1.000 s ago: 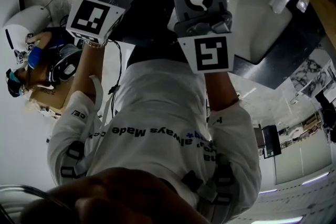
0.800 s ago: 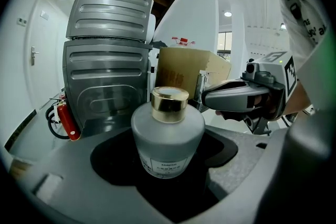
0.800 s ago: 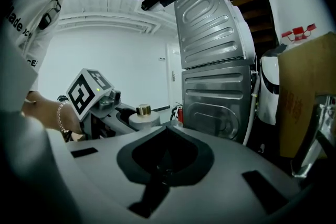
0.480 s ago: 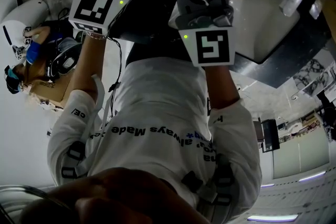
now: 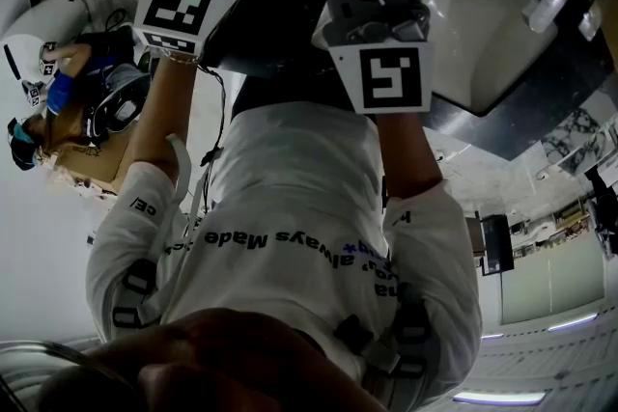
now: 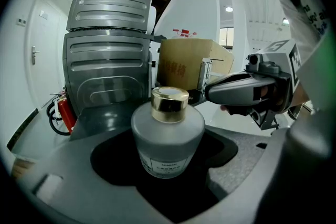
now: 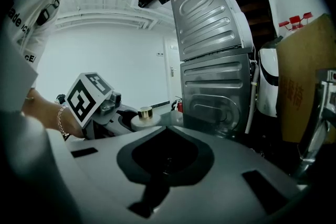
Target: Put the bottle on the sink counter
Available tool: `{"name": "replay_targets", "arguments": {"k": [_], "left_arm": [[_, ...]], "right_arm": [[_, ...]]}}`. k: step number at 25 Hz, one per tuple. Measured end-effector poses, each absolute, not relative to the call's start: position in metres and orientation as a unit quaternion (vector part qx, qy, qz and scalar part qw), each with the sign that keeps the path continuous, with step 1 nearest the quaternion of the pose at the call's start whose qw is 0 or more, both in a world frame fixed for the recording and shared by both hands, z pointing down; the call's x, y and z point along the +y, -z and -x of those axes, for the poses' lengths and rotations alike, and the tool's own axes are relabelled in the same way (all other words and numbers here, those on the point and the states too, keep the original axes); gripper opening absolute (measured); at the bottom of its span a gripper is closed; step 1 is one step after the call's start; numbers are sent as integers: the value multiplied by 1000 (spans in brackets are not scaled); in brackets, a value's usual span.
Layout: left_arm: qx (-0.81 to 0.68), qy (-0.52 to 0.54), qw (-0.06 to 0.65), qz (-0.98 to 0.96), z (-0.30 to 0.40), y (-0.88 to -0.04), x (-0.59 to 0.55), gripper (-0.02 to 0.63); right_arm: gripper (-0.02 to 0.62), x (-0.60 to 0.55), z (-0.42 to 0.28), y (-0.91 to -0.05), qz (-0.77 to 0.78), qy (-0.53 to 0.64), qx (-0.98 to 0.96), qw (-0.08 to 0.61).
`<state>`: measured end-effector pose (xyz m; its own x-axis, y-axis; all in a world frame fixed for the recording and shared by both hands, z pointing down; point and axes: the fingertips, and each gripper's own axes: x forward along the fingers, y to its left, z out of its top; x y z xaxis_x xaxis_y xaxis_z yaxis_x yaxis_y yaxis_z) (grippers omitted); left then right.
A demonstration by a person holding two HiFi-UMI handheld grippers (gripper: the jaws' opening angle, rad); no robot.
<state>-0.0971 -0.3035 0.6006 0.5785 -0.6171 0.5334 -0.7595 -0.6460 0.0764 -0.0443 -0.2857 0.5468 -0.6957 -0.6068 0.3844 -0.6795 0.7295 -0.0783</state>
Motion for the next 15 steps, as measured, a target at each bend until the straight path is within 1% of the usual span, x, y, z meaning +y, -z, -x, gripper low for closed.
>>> {"name": "replay_targets", "arguments": {"k": [15], "left_arm": [[-393, -242, 142, -876, 93, -610, -303, 334]], "right_arm": [[6, -285, 41, -554, -349, -113, -914, 176]]}}
